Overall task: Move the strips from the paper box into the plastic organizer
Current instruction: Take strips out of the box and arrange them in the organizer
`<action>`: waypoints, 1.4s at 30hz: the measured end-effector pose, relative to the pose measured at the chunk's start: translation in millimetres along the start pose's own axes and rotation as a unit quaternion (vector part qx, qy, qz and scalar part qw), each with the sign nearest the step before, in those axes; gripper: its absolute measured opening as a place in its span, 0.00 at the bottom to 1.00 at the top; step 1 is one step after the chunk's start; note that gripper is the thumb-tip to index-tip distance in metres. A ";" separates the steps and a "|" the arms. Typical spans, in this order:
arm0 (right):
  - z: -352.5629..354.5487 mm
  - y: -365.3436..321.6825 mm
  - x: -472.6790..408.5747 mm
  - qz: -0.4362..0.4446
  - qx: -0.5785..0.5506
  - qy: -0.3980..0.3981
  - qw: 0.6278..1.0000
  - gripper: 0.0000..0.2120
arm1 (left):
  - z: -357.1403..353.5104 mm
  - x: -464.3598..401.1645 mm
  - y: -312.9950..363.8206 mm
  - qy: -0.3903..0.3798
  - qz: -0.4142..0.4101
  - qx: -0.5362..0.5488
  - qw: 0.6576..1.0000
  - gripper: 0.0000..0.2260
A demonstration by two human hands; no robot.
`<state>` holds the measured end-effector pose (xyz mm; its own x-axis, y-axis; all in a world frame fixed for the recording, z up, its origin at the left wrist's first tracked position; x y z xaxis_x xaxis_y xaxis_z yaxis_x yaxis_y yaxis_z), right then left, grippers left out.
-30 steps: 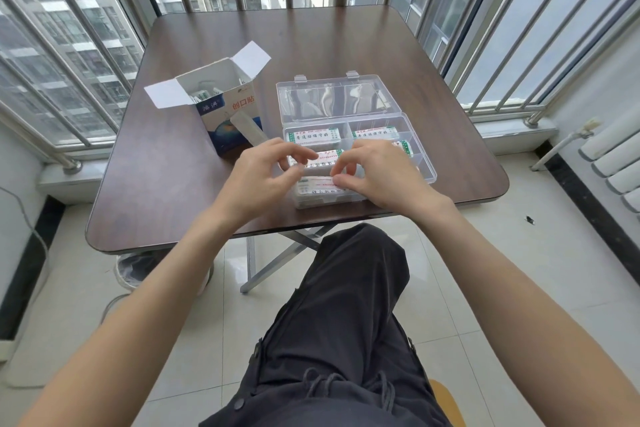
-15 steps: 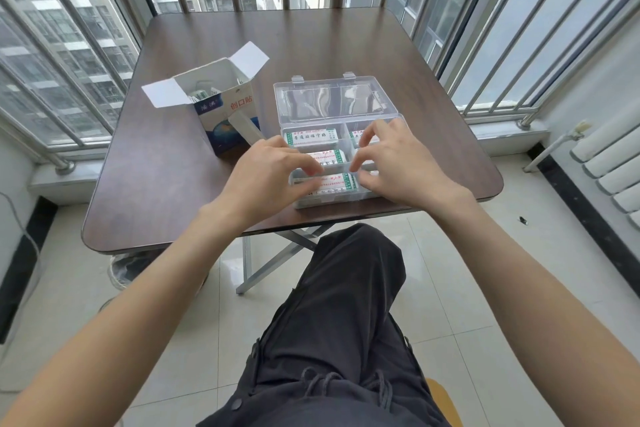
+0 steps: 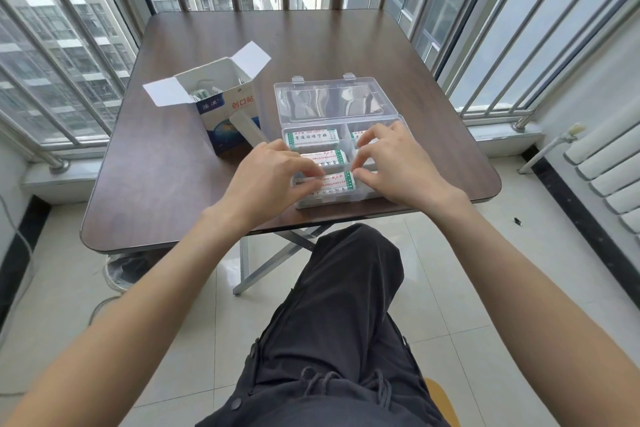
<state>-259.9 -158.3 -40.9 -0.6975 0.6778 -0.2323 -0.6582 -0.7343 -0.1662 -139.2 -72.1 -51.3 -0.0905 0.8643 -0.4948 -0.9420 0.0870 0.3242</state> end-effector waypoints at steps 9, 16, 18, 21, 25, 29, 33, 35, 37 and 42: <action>-7.0 -6.6 0.5 0.012 -0.011 -0.010 1.000 0.18 | 1.8 2.4 0.5 0.017 -0.003 -0.005 1.000 0.09; -6.5 -6.8 3.1 0.026 0.010 -0.004 1.000 0.16 | 1.7 4.7 -1.8 0.033 -0.032 -0.011 0.999 0.08; -2.6 -4.9 2.3 0.024 -0.008 0.003 1.000 0.15 | 2.1 5.2 -0.2 0.033 -0.046 -0.011 0.998 0.08; 3.8 -4.3 -5.1 0.019 -0.051 0.030 0.998 0.12 | 20.8 6.0 -4.0 0.094 -0.052 0.003 0.994 0.07; -4.8 -17.1 -21.1 0.046 -0.095 0.047 0.993 0.12 | 47.8 -0.7 -40.9 0.199 -0.036 -0.094 0.975 0.07; -19.4 -25.8 -29.8 0.047 -0.113 0.030 0.992 0.15 | 20.4 -25.0 -67.5 0.075 -0.156 -0.253 0.952 0.12; -20.7 -20.3 -31.7 0.022 -0.132 0.045 0.990 0.14 | 7.0 -38.8 -73.6 -0.021 -0.205 -0.373 0.905 0.06; -21.2 -17.2 -31.9 0.013 -0.143 0.052 0.988 0.14 | 9.8 -42.8 -69.8 -0.026 -0.229 -0.394 0.890 0.07; -19.6 -16.2 -31.9 0.011 -0.155 0.060 0.986 0.12 | 20.7 -43.5 -66.5 0.008 -0.228 -0.382 0.895 0.08; -7.0 -11.0 -37.0 -0.090 -0.366 0.072 0.924 0.11 | 59.1 -35.2 -42.9 0.202 -0.140 -0.198 0.949 0.08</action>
<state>-224.9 -175.5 -37.1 -0.5155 0.8181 -0.2547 -0.3555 -0.4747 -0.8051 -76.4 -76.9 -0.2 0.1406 0.5665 -0.8120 -0.9877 0.0239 -0.1544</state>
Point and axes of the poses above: each hand's wrist, its own x-axis away from the middle knuckle, its own z-axis out of the back of the hand, y = z × x, the point moved 7 cm from there along -x, towards the middle knuckle, and after that the axes turned 11 degrees about y, right-handed, at the moved point
